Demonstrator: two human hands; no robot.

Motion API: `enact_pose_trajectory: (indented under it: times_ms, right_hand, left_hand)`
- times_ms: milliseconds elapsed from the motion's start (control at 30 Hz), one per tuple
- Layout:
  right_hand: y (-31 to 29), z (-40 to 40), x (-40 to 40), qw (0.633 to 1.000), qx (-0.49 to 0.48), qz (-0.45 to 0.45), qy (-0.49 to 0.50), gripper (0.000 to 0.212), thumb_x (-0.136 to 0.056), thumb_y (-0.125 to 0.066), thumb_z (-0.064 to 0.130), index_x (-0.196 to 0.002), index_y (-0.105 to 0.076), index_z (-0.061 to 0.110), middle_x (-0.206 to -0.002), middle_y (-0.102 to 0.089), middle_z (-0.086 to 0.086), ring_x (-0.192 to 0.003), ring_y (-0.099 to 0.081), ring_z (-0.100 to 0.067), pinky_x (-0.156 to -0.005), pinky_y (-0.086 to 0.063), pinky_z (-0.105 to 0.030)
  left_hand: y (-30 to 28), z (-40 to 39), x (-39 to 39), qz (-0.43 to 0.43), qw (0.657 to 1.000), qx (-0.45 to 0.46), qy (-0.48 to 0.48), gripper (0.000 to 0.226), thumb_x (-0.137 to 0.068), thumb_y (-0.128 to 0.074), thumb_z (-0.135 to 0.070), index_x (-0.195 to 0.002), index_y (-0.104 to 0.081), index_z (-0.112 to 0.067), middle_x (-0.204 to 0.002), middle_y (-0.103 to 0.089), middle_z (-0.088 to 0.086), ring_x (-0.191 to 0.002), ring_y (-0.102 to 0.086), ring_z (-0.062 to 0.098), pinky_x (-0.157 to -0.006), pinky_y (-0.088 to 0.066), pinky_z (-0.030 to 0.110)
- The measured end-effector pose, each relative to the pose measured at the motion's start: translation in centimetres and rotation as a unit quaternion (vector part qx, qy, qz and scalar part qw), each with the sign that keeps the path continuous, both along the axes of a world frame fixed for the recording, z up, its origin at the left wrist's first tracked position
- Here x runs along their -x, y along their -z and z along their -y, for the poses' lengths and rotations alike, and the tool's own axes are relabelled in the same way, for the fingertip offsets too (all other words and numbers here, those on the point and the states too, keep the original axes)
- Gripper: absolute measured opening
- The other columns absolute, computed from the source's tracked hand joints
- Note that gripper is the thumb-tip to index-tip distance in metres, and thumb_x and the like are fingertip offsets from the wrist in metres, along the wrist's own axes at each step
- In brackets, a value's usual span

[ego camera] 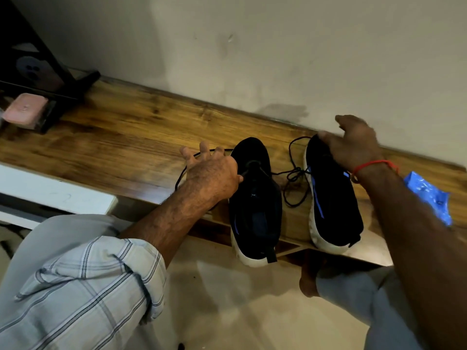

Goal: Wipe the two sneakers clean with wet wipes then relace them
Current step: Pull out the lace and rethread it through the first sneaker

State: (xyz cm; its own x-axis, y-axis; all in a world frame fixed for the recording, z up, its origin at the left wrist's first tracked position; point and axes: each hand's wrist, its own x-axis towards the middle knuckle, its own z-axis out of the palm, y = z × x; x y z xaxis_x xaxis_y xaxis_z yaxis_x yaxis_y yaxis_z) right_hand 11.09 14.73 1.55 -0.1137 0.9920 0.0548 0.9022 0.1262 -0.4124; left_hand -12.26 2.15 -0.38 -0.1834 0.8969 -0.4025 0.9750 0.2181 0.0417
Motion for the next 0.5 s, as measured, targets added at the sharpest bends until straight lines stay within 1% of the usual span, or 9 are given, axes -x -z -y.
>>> enact_pose_trajectory:
  times_ms: [33, 100, 167, 200, 267, 300, 367, 433, 500]
  right_hand:
    - [0.4, 0.7, 0.5, 0.999, -0.001, 0.023, -0.025, 0.052, -0.091, -0.063, 0.044, -0.130, -0.063, 0.010, -0.140, -0.055, -0.015, -0.134, -0.044, -0.035, -0.113, -0.032, -0.043]
    - [0.8, 2.6, 2.2, 0.997, -0.004, 0.032, -0.068, 0.044, -0.088, -0.055, 0.056, -0.115, -0.071, 0.025, -0.131, -0.061, -0.002, -0.130, -0.041, -0.035, -0.106, -0.032, -0.047]
    - [1.1, 4.8, 4.2, 0.991, 0.013, 0.060, -0.118, 0.039, -0.089, -0.055, 0.061, -0.104, -0.073, 0.031, -0.119, -0.063, 0.005, -0.125, -0.041, -0.032, -0.100, -0.033, -0.046]
    - [1.3, 5.8, 5.0, 0.986, 0.028, 0.075, -0.145, 0.039, -0.089, -0.055, 0.063, -0.105, -0.073, 0.031, -0.111, -0.064, 0.006, -0.122, -0.044, -0.030, -0.099, -0.036, -0.046]
    - [2.2, 7.0, 6.0, 0.977, 0.066, 0.057, -0.193, 0.040, -0.090, -0.059, 0.057, -0.113, -0.071, 0.026, -0.101, -0.068, 0.006, -0.110, -0.056, -0.022, -0.096, -0.046, -0.043]
    - [2.5, 7.4, 6.2, 0.975, 0.095, 0.026, -0.200, 0.039, -0.092, -0.062, 0.050, -0.118, -0.070, 0.022, -0.100, -0.070, 0.003, -0.103, -0.060, -0.019, -0.092, -0.050, -0.039]
    - [2.7, 7.7, 6.3, 0.972, 0.124, -0.018, -0.196, 0.036, -0.095, -0.063, 0.038, -0.124, -0.068, 0.017, -0.103, -0.071, -0.003, -0.095, -0.062, -0.014, -0.085, -0.051, -0.028]
    - [2.9, 8.0, 6.3, 0.972, 0.105, -0.007, -0.209, 0.031, -0.098, -0.059, 0.032, -0.122, -0.069, 0.015, -0.107, -0.070, -0.007, -0.098, -0.062, -0.018, -0.086, -0.050, -0.030]
    - [3.3, 8.3, 6.3, 0.967, 0.079, 0.042, -0.238, 0.031, -0.100, -0.054, 0.031, -0.121, -0.069, 0.015, -0.113, -0.064, -0.009, -0.107, -0.059, -0.024, -0.091, -0.048, -0.036]
  left_hand:
    - [0.0, 0.0, -0.1, 0.002, 1.000, -0.002, 0.000, 0.034, -0.099, -0.051, -0.059, -0.118, -0.067, -0.036, -0.154, -0.039, 0.000, -0.149, -0.011, 0.037, -0.110, -0.015, 0.073]
    - [-0.1, 0.0, -0.2, 0.007, 1.000, -0.003, -0.001, 0.035, -0.098, -0.051, -0.060, -0.117, -0.067, -0.036, -0.153, -0.039, -0.001, -0.148, -0.012, 0.036, -0.110, -0.016, 0.072]
    - [-0.2, 0.0, -0.2, 0.015, 1.000, -0.001, -0.005, 0.034, -0.098, -0.051, -0.060, -0.116, -0.067, -0.036, -0.153, -0.039, -0.001, -0.148, -0.013, 0.036, -0.110, -0.016, 0.071]
    - [-0.2, 0.0, -0.2, 0.019, 1.000, 0.000, -0.007, 0.034, -0.098, -0.052, -0.059, -0.116, -0.067, -0.035, -0.153, -0.039, -0.001, -0.148, -0.013, 0.036, -0.110, -0.016, 0.071]
    - [-0.1, 0.0, -0.2, 0.017, 1.000, 0.003, -0.010, 0.033, -0.098, -0.052, -0.059, -0.115, -0.067, -0.035, -0.153, -0.039, 0.000, -0.146, -0.014, 0.035, -0.109, -0.015, 0.070]
    - [-0.1, 0.0, -0.1, 0.011, 1.000, 0.005, -0.011, 0.034, -0.098, -0.052, -0.060, -0.115, -0.067, -0.035, -0.153, -0.039, -0.001, -0.146, -0.014, 0.035, -0.109, -0.015, 0.069]
    - [0.0, 0.1, 0.0, -0.004, 1.000, 0.007, -0.012, 0.034, -0.098, -0.051, -0.060, -0.116, -0.067, -0.036, -0.151, -0.041, -0.001, -0.144, -0.016, 0.034, -0.108, -0.017, 0.068]
    - [0.0, 0.1, -0.1, -0.015, 1.000, 0.009, -0.013, 0.035, -0.098, -0.051, -0.060, -0.116, -0.067, -0.035, -0.148, -0.043, -0.001, -0.142, -0.019, 0.033, -0.106, -0.019, 0.067]
    - [0.2, 0.1, -0.3, -0.022, 1.000, 0.012, -0.016, 0.034, -0.098, -0.051, -0.060, -0.115, -0.067, -0.035, -0.146, -0.044, -0.002, -0.140, -0.020, 0.033, -0.105, -0.020, 0.066]
